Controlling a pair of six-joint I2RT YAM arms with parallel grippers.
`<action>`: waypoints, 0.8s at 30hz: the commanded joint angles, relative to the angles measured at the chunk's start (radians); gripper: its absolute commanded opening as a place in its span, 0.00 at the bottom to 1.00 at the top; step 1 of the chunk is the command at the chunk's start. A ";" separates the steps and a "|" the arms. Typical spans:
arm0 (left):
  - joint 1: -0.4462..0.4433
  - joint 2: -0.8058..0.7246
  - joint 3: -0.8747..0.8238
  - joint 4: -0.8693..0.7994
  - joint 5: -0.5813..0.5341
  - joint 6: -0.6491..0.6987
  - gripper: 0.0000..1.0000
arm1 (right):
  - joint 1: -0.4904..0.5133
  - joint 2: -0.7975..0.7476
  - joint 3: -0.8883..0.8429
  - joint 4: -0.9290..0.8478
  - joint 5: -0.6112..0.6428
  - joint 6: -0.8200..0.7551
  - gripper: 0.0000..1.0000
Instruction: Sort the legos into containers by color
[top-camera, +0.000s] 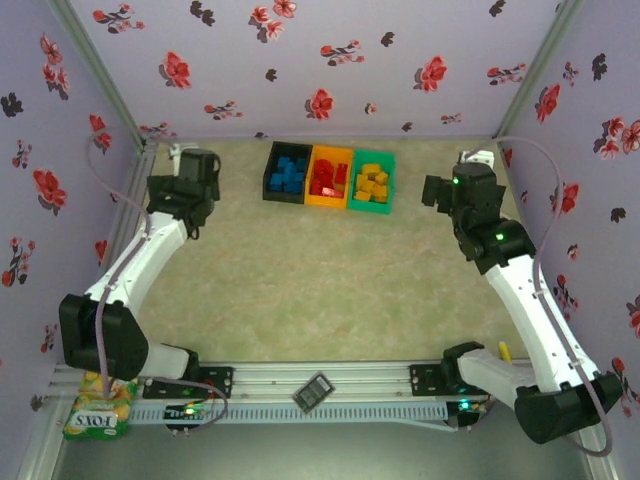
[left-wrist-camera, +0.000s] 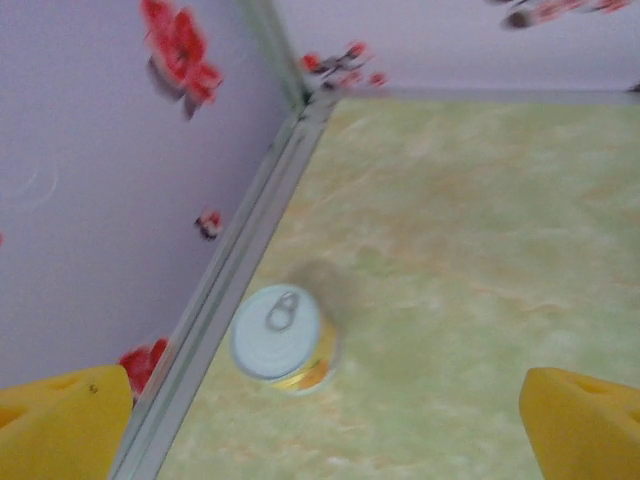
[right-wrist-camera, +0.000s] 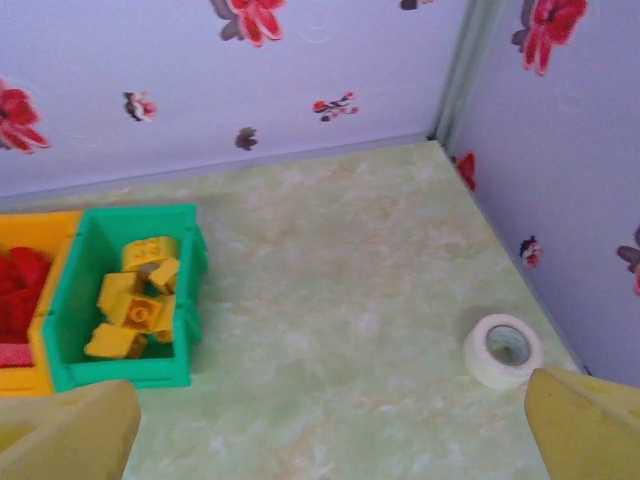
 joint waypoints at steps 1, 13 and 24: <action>0.106 -0.070 -0.114 0.134 0.059 -0.070 1.00 | -0.015 -0.029 -0.071 0.079 0.057 -0.040 1.00; 0.283 -0.039 -0.644 0.877 0.340 0.020 1.00 | -0.068 -0.048 -0.201 0.208 0.057 -0.077 0.99; 0.286 0.098 -0.737 1.173 0.682 0.150 1.00 | -0.115 -0.061 -0.339 0.415 -0.050 -0.179 0.99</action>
